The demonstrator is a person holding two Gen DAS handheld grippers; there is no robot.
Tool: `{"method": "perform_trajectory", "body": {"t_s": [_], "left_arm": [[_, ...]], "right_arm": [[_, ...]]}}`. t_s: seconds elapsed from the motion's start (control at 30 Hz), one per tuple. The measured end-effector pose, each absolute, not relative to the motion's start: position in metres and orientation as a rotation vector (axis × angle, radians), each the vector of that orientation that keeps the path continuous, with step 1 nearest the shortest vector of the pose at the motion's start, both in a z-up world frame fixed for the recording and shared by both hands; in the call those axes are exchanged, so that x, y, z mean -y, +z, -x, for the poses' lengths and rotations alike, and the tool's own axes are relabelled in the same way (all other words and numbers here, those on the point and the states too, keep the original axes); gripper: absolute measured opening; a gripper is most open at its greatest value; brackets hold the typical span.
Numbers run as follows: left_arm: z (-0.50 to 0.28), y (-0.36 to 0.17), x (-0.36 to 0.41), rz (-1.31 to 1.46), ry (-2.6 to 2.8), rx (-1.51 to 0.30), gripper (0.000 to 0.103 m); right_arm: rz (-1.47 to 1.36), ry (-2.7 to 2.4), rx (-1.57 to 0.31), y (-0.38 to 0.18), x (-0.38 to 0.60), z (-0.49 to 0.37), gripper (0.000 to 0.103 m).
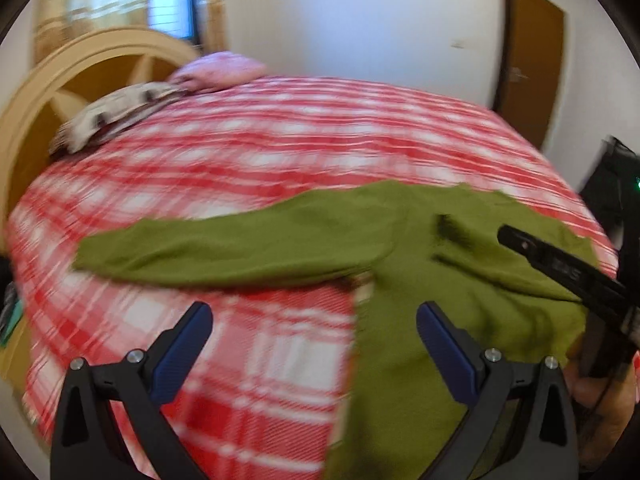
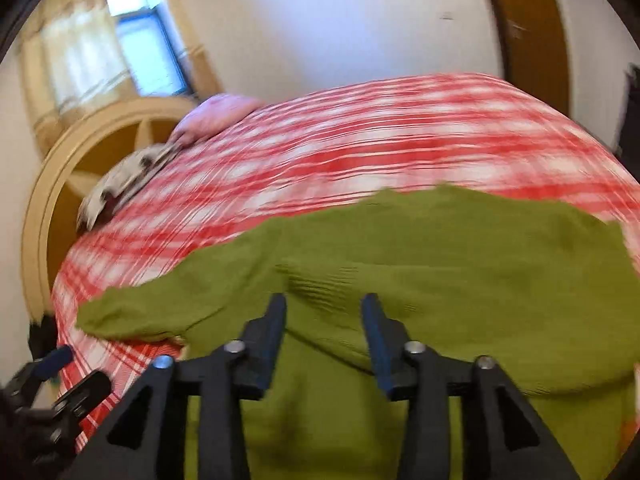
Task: Fold small clothes
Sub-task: 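Grasp the other sleeve cuff with the left gripper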
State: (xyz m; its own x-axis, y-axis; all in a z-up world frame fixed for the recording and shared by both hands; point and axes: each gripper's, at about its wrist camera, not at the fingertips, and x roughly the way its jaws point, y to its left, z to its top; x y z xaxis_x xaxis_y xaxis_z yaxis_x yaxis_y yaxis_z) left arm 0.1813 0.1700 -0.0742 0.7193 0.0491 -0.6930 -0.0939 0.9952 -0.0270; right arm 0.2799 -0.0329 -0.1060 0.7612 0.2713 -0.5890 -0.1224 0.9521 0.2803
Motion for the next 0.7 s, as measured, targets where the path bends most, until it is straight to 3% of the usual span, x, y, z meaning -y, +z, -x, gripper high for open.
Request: {"method": "perform_trajectory", "body": {"t_s": [0.13, 0.27, 0.43, 0.53, 0.6, 0.67, 0.7], "left_arm": [[-0.227, -0.082, -0.138, 0.098, -0.055, -0.83, 0.103], [-0.273, -0.103, -0.108, 0.191, -0.202, -0.928, 0.085], [-0.304, -0.134, -0.076, 0.218, -0.208, -1.041, 0.082], [-0.305, -0.132, -0.069, 0.24, -0.189, -0.997, 0.079], [-0.31, -0.133, -0.065, 0.264, -0.215, -1.001, 0.048], [-0.315, -0.134, -0.06, 0.246, -0.191, -1.001, 0.036], [-0.318, -0.135, -0.06, 0.237, -0.177, -1.001, 0.024]], "right_arm": [[-0.225, 0.101, -0.618, -0.094, 0.071, -0.25, 0.047], [-0.19, 0.042, -0.616, -0.093, 0.089, -0.235, 0.047], [-0.222, 0.056, -0.652, -0.103, 0.105, -0.231, 0.047], [-0.253, 0.061, -0.661, -0.108, 0.116, -0.226, 0.047], [-0.264, 0.042, -0.66, -0.11, 0.123, -0.225, 0.047], [-0.282, 0.025, -0.657, -0.111, 0.13, -0.224, 0.047], [-0.295, 0.017, -0.655, -0.111, 0.136, -0.223, 0.047]]}}
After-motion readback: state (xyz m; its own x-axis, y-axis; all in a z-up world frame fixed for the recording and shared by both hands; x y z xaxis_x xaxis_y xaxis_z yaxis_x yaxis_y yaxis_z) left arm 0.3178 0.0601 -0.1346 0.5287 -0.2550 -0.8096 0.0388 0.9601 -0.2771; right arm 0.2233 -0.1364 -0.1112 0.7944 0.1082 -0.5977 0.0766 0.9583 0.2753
